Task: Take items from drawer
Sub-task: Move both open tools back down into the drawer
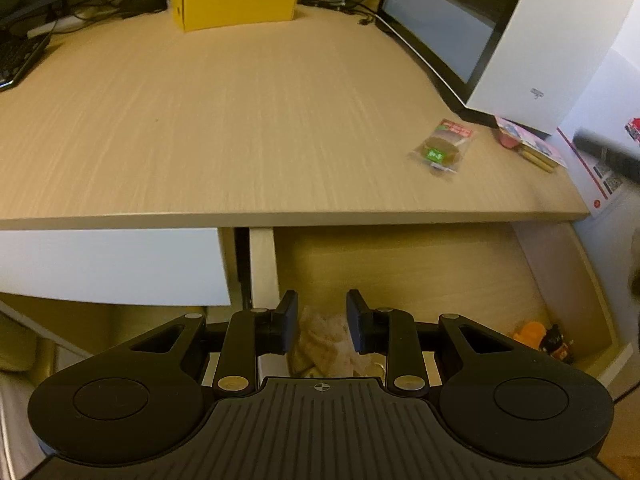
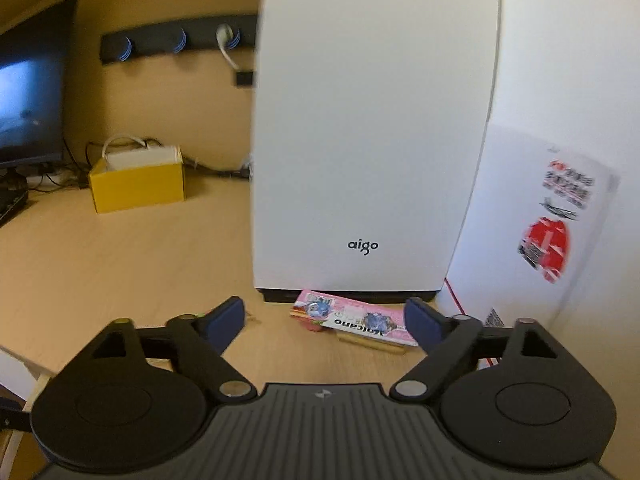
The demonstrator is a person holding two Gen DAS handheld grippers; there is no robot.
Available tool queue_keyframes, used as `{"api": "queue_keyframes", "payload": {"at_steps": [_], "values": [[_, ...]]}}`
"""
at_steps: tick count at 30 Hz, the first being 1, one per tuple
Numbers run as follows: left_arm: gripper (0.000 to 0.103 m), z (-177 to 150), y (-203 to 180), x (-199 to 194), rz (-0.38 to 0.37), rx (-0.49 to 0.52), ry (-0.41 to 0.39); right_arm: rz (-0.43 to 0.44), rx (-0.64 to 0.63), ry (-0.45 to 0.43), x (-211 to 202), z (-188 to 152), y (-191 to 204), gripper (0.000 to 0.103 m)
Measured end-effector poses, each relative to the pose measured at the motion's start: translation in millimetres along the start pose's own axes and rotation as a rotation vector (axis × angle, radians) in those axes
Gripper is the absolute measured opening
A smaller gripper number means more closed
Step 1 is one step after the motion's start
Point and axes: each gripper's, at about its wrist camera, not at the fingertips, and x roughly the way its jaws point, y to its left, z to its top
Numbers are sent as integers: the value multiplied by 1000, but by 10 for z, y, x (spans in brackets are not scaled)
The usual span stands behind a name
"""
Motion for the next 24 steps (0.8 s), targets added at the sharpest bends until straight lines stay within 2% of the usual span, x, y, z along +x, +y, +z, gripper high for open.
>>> {"api": "queue_keyframes", "payload": {"at_steps": [1,3,4,10,20,24], "values": [[29,-8,-18,-2,-6,5,4,39,-17,35,-35,-47,-5,93],[29,-33,-50,-21,-18,22,19,166,-70,203,-36,-163,90,91],[29,-44,-68,-31,-25,32,26,199,-78,267,-25,-251,124,90],[29,-133,-176,-177,-37,102,17,222,-66,499,-114,-794,261,81],[29,-216,-225,-292,-56,161,18,209,50,592,-365,-1165,183,81],[29,-252,-205,-257,-61,161,34,205,35,571,-433,-1199,221,81]]}}
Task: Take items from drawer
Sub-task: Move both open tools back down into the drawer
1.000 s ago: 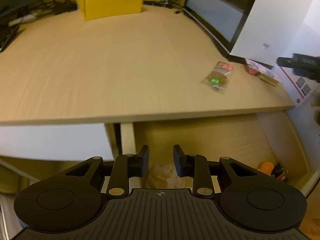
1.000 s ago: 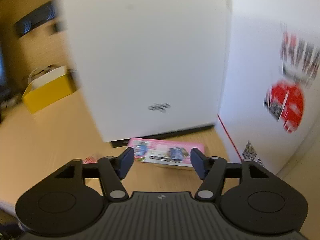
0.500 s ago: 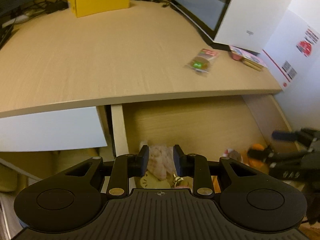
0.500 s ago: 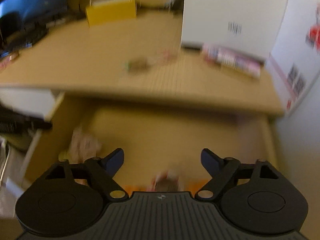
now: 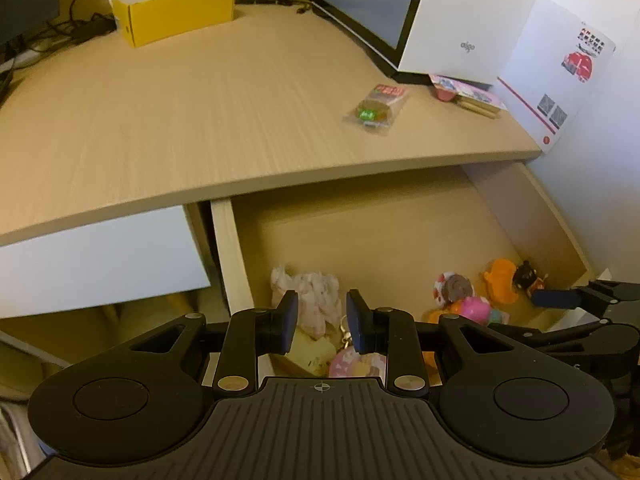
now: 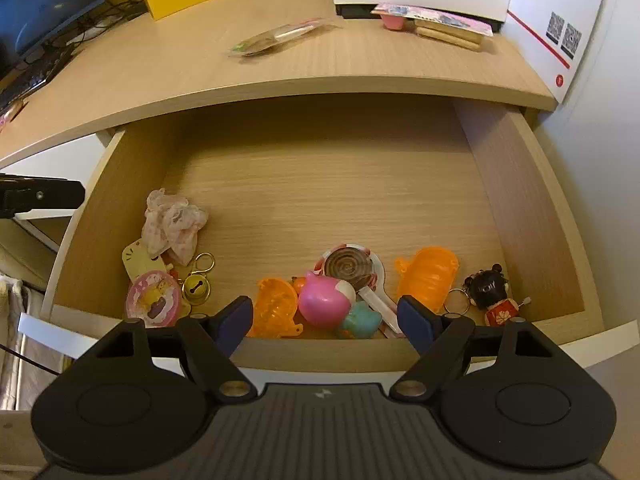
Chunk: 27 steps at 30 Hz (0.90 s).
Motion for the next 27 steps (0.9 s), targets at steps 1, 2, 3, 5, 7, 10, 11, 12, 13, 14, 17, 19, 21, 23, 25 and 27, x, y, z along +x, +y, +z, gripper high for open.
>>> {"api": "queue_keyframes", "payload": {"at_steps": [1,2,3,5,7,10,11,12,13,14,17,19,21,23,25,27], "values": [[29,-11,22,7,-1,-4,2,6,0,-4,-10,-10,11,81],[29,-23,43,9,-1,-11,-3,13,-3,-6,-21,-21,21,81],[29,-42,86,0,2,-22,-15,17,-9,-8,-30,-27,32,82],[29,-71,166,-8,16,-33,-21,37,-8,-9,-54,-40,29,83],[27,-95,214,10,24,-21,2,78,2,-4,-89,-46,-2,85],[27,-115,171,64,-4,43,46,118,8,6,-123,-63,-40,89],[27,-118,129,93,-21,71,65,126,5,13,-125,-68,-41,90],[27,-120,78,128,-38,98,84,131,-1,22,-123,-71,-33,95],[27,-122,30,164,-51,121,103,140,-14,36,-115,-73,-19,99],[27,-122,-18,205,-67,145,128,149,-28,51,-106,-65,2,101],[27,-120,-160,367,-121,221,242,169,-56,79,-62,-68,18,101],[27,-114,-265,463,-114,280,297,169,-52,101,-37,-41,0,96],[27,-91,-367,582,-80,342,351,182,-31,129,-20,17,-60,93],[27,-75,-384,701,-68,349,424,191,-18,115,-50,90,-131,93],[27,-70,-364,830,-84,312,521,180,-31,95,-80,196,-188,93],[25,-83,-338,918,-90,285,593,159,-47,80,-88,299,-233,93]]}}
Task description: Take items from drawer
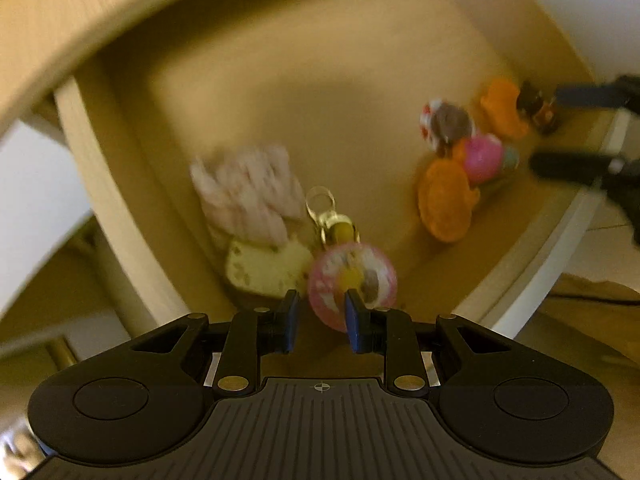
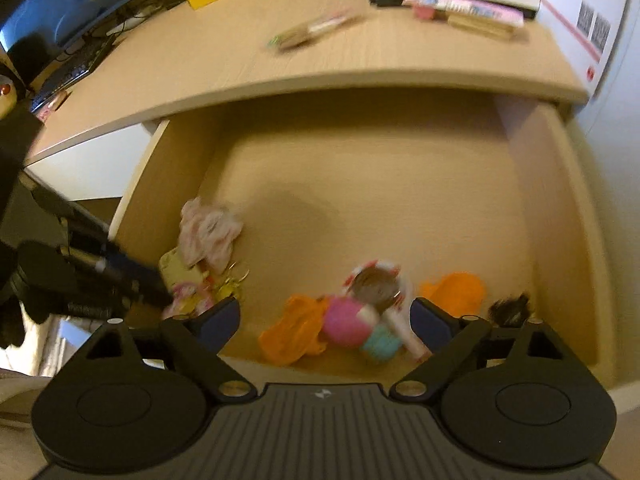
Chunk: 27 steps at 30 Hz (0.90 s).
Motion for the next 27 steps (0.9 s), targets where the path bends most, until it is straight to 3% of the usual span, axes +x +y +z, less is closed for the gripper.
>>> {"api": "queue_keyframes", "payload": {"at_steps": [4,6,7,10,12,18,27], "values": [[24,41,-21,83,8,33,71,-52,-1,-20,-6,139,-155,93],[45,131,-10,147,-38,-3,78,-76,23,-24,-13,194,-264,93],[48,169,-20,167,-51,-15,67,-82,30,-28,-20,195,-299,93],[44,288,-128,211,-63,-30,-23,-122,50,-37,-44,203,-408,93],[40,352,-215,252,-25,-21,-83,-142,57,-35,-53,188,-471,93],[40,331,-325,161,-19,20,-171,-182,60,8,-23,145,-601,93],[40,308,-271,-14,-1,3,-169,-156,11,39,69,198,-575,93]]}}
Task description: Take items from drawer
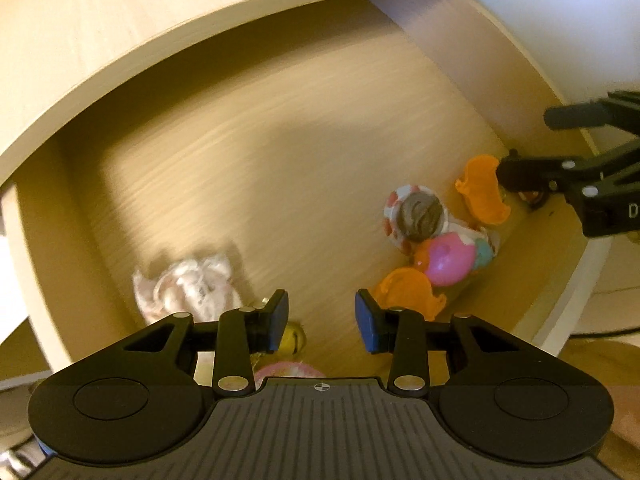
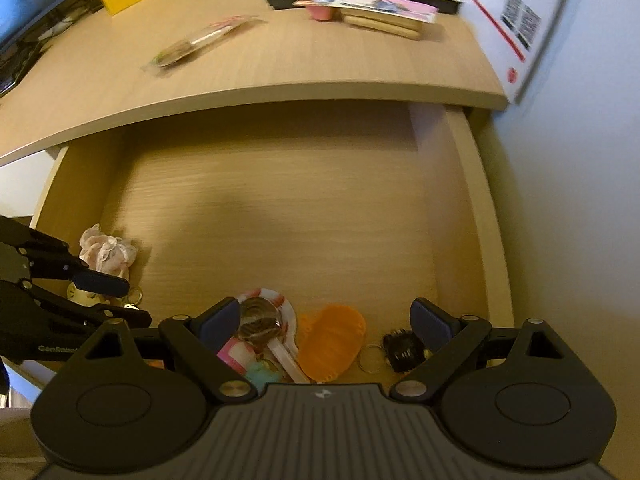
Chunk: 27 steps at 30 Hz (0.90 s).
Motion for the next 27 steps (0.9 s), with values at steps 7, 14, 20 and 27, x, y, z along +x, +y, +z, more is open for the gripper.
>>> {"api": "queue_keyframes", "payload": {"at_steps": [7,14,20,27], "values": [[40,4,321,-138,-3,-98,77,31,-51,-58,-30,181,16,93],[40,12,353,-33,13,-93,210,61,-12,-115,8,320,-126,93],[49,-90,301,126,4,-86,326,58,28,-114,84,274,-243,93],[55,-44,261,345,-48,-180,356,66,64,-96,166,177,-301,93]]}}
